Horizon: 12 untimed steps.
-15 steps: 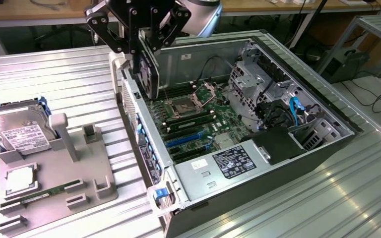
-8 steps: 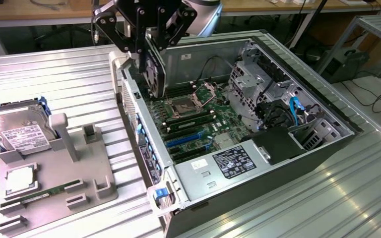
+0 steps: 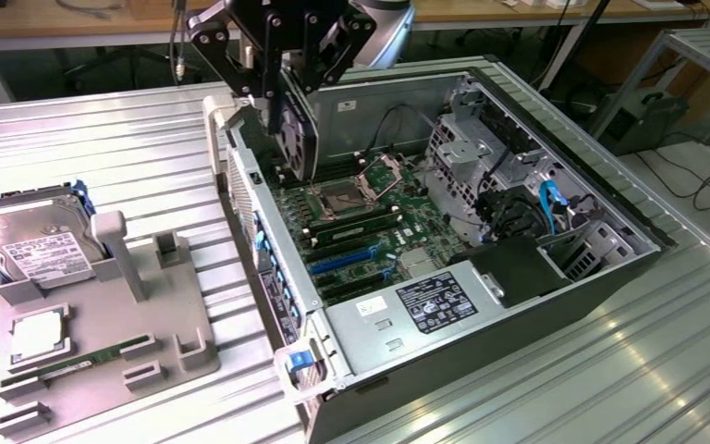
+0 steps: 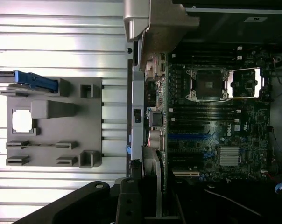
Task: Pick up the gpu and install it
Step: 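Pick up the gpu and move the gpu toward the slot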
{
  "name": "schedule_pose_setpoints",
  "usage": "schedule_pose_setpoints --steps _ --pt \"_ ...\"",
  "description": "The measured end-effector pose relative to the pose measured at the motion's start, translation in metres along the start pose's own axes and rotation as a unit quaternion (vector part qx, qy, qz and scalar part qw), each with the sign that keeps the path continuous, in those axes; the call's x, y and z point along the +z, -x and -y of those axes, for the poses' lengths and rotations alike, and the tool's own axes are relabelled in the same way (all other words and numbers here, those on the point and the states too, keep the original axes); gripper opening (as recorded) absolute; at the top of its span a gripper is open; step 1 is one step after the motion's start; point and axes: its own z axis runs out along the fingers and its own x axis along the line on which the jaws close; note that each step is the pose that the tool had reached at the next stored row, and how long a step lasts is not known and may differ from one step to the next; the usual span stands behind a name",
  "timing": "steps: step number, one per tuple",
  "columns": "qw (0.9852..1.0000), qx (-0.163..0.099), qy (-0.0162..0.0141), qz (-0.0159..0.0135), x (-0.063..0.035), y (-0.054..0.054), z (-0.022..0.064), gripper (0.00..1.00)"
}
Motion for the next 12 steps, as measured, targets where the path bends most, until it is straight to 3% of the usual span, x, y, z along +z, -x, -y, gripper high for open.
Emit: schedule_pose_setpoints --steps 12 --pt "1.0 0.0 0.0001 0.0 0.0004 0.011 0.0002 0.28"
